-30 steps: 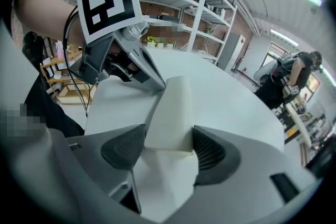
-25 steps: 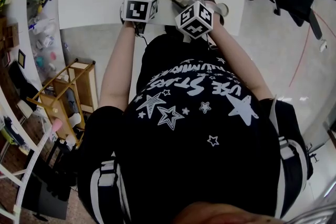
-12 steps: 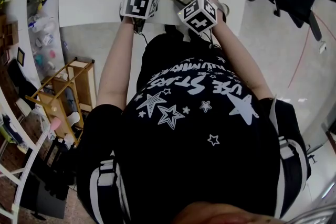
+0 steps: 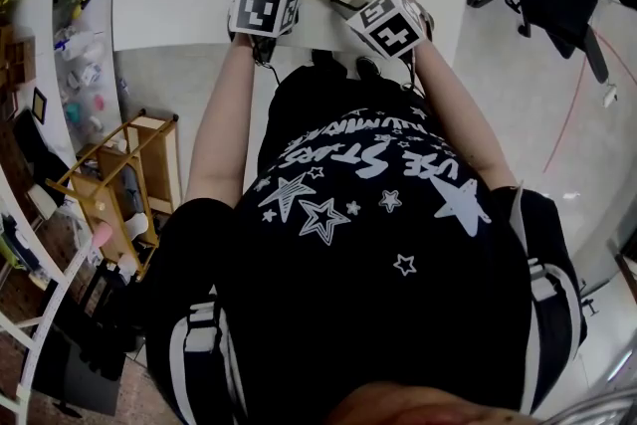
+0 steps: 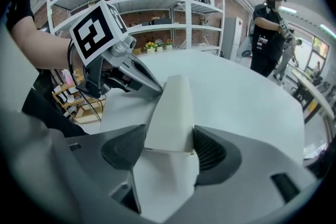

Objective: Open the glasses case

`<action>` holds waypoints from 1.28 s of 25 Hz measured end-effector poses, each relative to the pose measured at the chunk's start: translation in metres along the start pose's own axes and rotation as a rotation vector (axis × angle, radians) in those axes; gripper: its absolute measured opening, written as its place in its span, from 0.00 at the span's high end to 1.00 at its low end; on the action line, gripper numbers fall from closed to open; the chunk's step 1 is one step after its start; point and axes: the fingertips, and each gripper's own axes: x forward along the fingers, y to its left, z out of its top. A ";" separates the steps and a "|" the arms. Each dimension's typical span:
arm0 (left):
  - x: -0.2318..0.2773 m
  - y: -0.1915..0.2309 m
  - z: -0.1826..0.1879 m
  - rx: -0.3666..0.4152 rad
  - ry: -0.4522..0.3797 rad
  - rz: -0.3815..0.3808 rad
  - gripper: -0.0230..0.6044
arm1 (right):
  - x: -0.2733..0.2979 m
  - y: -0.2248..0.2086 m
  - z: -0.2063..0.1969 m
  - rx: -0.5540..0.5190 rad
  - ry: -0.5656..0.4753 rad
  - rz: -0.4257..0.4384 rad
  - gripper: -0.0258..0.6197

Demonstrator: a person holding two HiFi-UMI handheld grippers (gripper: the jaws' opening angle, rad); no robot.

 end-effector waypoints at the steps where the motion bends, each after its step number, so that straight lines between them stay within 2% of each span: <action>1: 0.000 0.001 0.000 -0.003 -0.002 -0.003 0.94 | 0.000 0.001 0.000 0.004 -0.002 0.008 0.51; 6: -0.003 0.000 -0.002 -0.006 0.007 -0.010 0.94 | -0.005 0.007 0.003 0.034 -0.036 0.033 0.51; 14: -0.007 -0.002 -0.001 -0.011 0.018 -0.003 0.94 | -0.014 -0.007 0.006 0.020 -0.069 -0.029 0.51; 24: -0.004 -0.001 -0.004 -0.030 0.021 -0.016 0.94 | -0.033 -0.037 0.012 0.115 -0.146 -0.075 0.52; 28: -0.003 -0.001 -0.003 -0.026 0.017 -0.020 0.94 | -0.033 -0.053 0.006 0.137 -0.141 -0.099 0.52; 32: -0.005 -0.001 -0.003 -0.027 0.017 -0.023 0.94 | -0.033 -0.071 0.001 0.241 -0.186 -0.113 0.53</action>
